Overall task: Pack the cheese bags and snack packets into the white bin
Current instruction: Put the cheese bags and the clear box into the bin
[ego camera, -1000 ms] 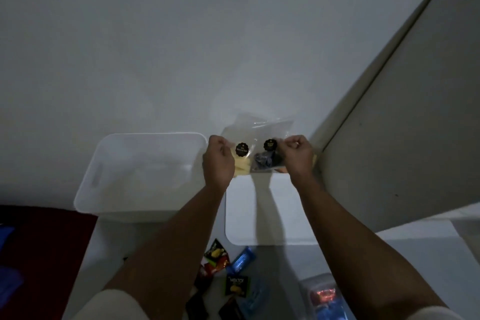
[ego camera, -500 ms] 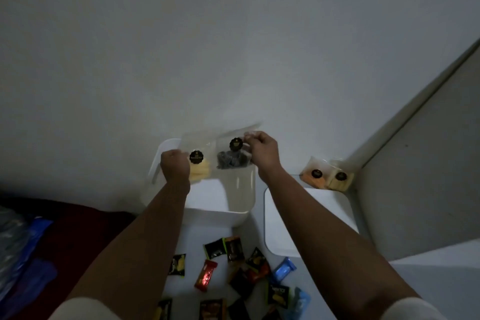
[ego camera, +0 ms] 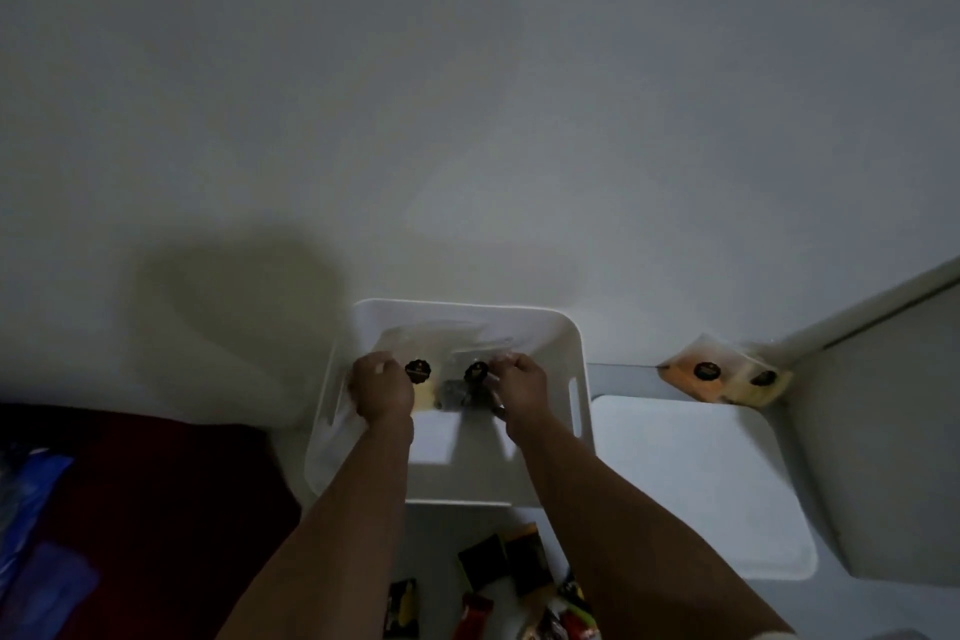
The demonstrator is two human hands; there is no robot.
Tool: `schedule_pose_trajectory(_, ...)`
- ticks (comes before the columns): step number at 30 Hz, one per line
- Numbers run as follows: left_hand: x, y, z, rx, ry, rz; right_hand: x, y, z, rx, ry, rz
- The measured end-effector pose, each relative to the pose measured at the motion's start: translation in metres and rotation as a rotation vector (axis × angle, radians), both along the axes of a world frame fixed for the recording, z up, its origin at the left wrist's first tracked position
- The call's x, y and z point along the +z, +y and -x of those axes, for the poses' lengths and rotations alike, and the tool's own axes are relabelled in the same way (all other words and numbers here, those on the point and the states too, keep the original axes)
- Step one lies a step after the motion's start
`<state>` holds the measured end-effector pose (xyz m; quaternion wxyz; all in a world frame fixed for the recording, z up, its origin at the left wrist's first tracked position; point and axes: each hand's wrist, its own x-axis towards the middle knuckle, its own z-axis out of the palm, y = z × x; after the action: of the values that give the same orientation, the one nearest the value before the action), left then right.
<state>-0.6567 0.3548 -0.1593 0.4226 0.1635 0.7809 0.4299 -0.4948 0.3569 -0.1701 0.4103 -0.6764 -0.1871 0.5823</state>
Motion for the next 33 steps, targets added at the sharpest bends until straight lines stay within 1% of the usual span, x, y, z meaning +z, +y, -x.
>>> schedule_pose_trajectory(4,-0.015,0.014,-0.009,0.086,-0.055,-0.043,-0.018,0.016,0.014,-0.104,0.022,0.021)
schedule_pose_trajectory(7,0.004,0.011,-0.026,0.067,-0.017,-0.045,-0.025,0.019,0.018,-0.117,0.000,0.025)
schedule_pose_trajectory(10,0.024,-0.001,-0.041,0.069,-0.048,-0.061,-0.021,0.012,0.018,-0.028,-0.032,0.034)
schedule_pose_trajectory(14,0.042,-0.023,-0.045,0.078,-0.010,-0.056,0.000,-0.005,0.007,0.139,-0.271,0.054)
schedule_pose_trajectory(16,0.053,-0.033,-0.046,0.078,-0.006,-0.038,0.020,-0.016,-0.001,0.210,-0.329,0.006)
schedule_pose_trajectory(20,0.076,-0.052,-0.064,-0.067,-0.014,-0.103,0.065,-0.041,-0.022,0.274,-0.371,-0.215)
schedule_pose_trajectory(23,0.101,-0.067,-0.096,-0.201,0.067,-0.178,0.087,-0.058,-0.052,0.248,-0.403,-0.331)
schedule_pose_trajectory(25,0.114,-0.073,-0.123,-0.284,0.085,-0.222,0.096,-0.069,-0.083,0.215,-0.446,-0.381)
schedule_pose_trajectory(28,0.127,-0.077,-0.172,-0.431,0.083,-0.271,0.103,-0.083,-0.140,0.115,-0.497,-0.379)
schedule_pose_trajectory(30,0.131,-0.078,-0.205,-0.521,0.056,-0.298,0.107,-0.094,-0.181,0.043,-0.525,-0.334)
schedule_pose_trajectory(33,0.126,-0.079,-0.253,-0.639,0.062,-0.272,0.107,-0.107,-0.243,-0.058,-0.576,-0.253)
